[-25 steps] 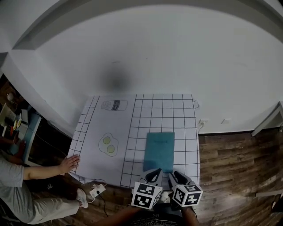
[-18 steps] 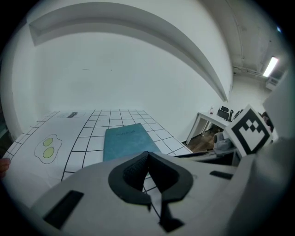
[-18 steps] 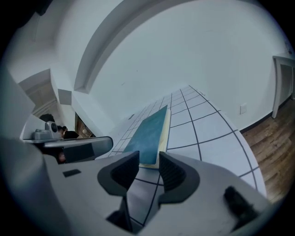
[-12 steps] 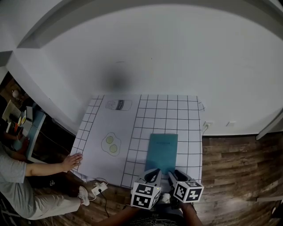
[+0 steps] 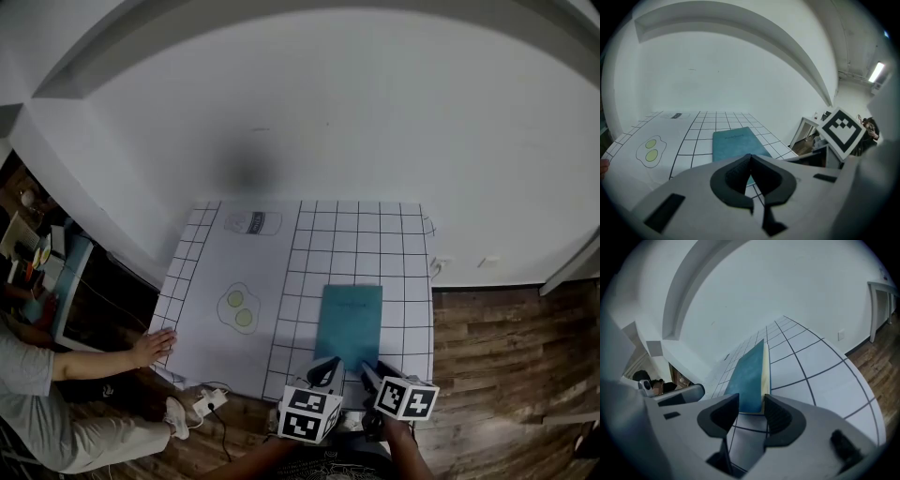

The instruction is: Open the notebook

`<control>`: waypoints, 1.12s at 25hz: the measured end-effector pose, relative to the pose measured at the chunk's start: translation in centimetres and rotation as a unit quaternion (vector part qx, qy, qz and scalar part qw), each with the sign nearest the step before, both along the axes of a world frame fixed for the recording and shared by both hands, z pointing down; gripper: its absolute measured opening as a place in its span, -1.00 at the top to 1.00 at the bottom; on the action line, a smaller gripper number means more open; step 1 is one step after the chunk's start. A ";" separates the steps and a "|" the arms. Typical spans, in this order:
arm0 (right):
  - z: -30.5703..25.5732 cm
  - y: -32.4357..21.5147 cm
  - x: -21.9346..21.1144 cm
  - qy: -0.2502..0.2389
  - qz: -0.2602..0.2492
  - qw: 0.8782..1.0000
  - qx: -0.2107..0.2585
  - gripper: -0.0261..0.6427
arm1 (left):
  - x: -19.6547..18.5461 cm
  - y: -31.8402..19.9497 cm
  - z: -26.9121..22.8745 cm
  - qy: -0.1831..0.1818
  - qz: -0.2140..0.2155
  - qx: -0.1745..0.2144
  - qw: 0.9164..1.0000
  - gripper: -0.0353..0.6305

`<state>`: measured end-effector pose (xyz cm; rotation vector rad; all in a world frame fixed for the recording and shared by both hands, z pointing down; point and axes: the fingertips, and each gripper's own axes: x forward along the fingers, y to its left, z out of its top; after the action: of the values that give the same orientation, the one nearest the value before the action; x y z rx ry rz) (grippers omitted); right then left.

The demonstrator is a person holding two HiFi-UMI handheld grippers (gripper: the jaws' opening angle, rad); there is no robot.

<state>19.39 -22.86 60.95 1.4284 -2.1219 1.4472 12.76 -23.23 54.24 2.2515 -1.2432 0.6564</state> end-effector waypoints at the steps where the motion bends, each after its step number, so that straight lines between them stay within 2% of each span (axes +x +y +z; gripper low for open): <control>1: 0.0 0.0 0.0 0.001 0.005 1.000 -0.006 0.40 | 0.0 -0.1 0.0 0.002 0.004 0.000 1.000 0.86; 6: 0.3 -0.1 0.2 0.010 0.027 0.999 -0.030 0.41 | -0.1 -0.6 -0.2 0.008 0.025 0.002 1.000 0.86; 9: 0.4 -0.1 0.6 0.006 0.039 0.999 -0.035 0.52 | -0.4 -0.9 -0.3 0.010 0.033 0.002 0.999 0.86; 14: 0.3 -0.3 0.9 -0.030 0.073 0.997 -0.028 0.66 | -0.9 -1.2 -0.3 0.014 0.042 0.001 0.999 0.86; 23: -0.1 -0.3 1.0 -0.045 0.108 0.993 -0.019 0.78 | -1.5 -1.2 -0.6 0.023 0.060 0.003 0.998 0.86; 28: -1.3 -0.3 0.8 -0.034 0.117 0.993 -0.002 0.80 | -2.2 -1.3 -1.0 0.027 0.064 0.009 0.998 0.86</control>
<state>20.16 -23.18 59.63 1.6973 -2.0432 1.6014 10.54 -24.48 53.20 2.3622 -1.0918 0.6292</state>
